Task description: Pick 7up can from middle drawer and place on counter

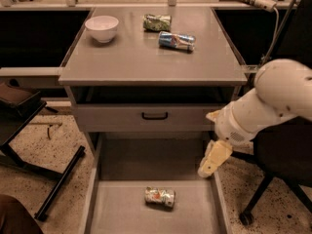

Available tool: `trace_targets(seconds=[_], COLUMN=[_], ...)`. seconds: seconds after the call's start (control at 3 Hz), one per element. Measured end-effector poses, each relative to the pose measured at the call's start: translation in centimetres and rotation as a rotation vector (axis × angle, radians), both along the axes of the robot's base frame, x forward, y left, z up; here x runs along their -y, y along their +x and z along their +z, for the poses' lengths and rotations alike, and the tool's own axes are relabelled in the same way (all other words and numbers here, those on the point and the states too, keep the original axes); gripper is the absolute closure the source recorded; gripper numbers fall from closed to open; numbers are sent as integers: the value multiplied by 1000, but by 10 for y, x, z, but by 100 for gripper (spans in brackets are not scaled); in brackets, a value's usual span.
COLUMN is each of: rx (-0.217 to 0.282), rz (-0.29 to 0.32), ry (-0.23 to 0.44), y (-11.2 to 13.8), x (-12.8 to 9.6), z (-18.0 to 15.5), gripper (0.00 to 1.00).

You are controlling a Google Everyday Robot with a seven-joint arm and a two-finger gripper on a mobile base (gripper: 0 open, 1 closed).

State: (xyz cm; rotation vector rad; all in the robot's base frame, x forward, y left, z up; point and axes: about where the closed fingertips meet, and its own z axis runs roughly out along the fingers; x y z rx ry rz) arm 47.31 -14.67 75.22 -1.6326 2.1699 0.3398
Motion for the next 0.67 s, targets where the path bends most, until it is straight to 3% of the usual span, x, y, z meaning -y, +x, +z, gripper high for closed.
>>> trace_targets(seconds=[0.33, 0.67], rx=[63, 63], rz=[-29, -29], ry=[15, 15], y=[20, 20], x=[-2, -2], z=[0, 0], gripper=[0, 0])
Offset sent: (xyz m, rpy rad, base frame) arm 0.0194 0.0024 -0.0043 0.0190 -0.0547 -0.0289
